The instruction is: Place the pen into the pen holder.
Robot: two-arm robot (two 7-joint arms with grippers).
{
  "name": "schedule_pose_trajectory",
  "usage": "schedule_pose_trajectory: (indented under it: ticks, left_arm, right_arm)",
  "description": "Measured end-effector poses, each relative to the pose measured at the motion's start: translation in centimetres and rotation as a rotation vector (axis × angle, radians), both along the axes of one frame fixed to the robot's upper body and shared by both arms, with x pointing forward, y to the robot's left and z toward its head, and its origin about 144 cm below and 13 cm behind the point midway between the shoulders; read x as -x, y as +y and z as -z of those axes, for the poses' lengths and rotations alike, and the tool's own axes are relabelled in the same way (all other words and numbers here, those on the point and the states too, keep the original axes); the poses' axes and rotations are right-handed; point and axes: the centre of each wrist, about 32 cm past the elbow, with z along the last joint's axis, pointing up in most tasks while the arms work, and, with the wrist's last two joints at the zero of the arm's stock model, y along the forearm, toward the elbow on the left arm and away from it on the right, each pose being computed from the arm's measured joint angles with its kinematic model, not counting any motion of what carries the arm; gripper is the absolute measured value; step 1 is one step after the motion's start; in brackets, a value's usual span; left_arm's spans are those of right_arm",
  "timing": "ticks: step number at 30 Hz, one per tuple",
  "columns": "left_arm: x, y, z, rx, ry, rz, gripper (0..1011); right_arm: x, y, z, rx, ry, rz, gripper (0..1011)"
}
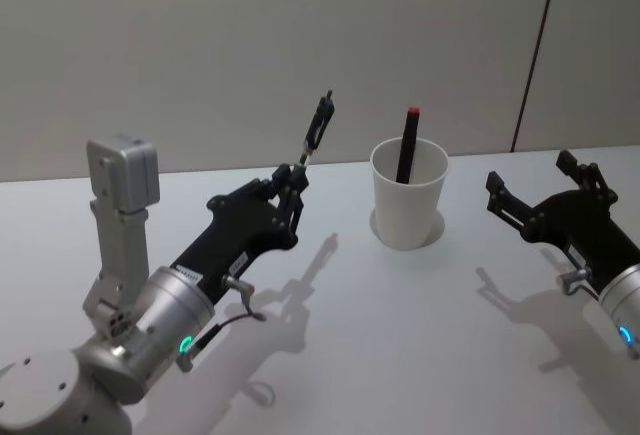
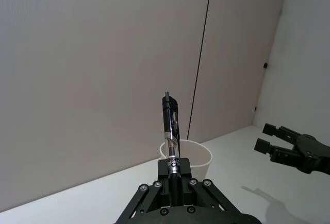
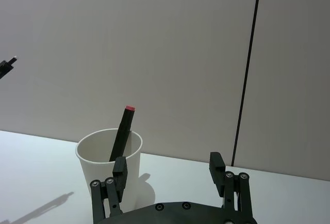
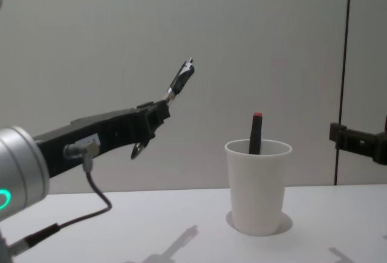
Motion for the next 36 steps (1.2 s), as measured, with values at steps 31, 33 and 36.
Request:
schedule_pose_trajectory:
  ticks: [31,33,36]
  left_arm:
    - [-3.1,-1.4,0.3,0.058,-0.072,0.152,121]
    - [-3.2,-1.5,0.2,0.058,-0.074,0.181,123]
    - [-3.4,-1.6,0.1,0.057,-0.075,0.217,123]
  right_arm:
    - [0.0,0.0,0.0,0.0,0.0,0.0,1001]
    - [0.0,0.0,0.0,0.0,0.0,0.0,1001]
    - [0.0,0.0,0.0,0.0,0.0,0.0,1001]
